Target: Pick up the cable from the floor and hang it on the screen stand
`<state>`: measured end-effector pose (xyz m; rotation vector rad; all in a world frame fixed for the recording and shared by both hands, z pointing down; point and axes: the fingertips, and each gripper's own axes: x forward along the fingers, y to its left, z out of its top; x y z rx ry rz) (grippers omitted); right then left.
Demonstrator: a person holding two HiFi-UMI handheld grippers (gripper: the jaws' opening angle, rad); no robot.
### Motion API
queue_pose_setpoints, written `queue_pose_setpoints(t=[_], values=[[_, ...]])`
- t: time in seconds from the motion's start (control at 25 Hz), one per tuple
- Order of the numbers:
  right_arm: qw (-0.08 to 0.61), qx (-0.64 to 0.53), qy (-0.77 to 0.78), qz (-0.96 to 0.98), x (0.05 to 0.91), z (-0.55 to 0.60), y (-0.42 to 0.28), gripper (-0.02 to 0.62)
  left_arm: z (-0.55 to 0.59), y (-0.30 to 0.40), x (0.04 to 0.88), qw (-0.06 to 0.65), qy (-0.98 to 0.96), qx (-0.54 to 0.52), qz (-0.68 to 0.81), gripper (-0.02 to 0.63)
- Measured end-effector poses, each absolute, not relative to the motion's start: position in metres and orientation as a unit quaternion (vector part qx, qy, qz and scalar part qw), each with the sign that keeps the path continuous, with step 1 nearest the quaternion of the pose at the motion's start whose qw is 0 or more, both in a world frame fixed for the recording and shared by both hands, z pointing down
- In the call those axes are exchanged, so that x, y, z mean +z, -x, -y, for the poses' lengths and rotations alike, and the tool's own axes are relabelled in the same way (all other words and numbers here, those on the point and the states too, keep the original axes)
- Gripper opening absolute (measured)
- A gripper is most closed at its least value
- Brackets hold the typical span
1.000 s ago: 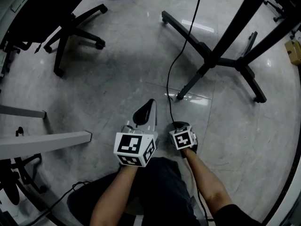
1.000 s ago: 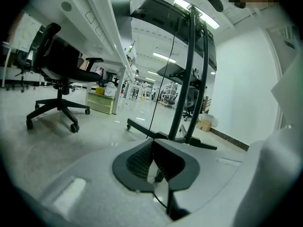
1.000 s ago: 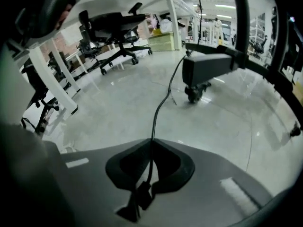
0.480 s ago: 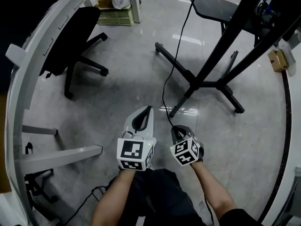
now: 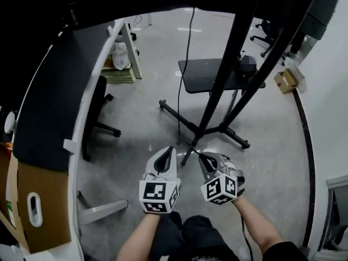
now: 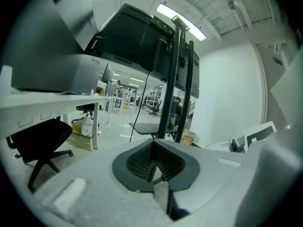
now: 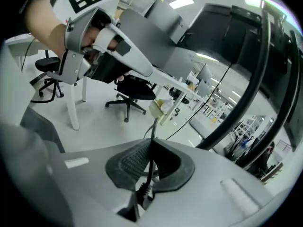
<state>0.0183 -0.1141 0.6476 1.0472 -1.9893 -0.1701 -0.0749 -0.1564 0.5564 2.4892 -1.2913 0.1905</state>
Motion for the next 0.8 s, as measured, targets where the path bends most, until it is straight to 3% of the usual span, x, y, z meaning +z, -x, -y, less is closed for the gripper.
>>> queue_pose_setpoints(t=[0.28, 0.8], values=[[0.414, -0.162, -0.455, 0.771, 0.449, 0.15, -0.044, 0.023, 0.178, 0.045, 0.418, 0.132, -0.892, 0.067, 0.427, -0.009], [0.417, -0.358, -0.492, 0.675, 0.141, 0.212, -0.078, 0.021, 0.218, 0.011, 0.181, 0.058, -0.938, -0.025, 0.342, -0.009]])
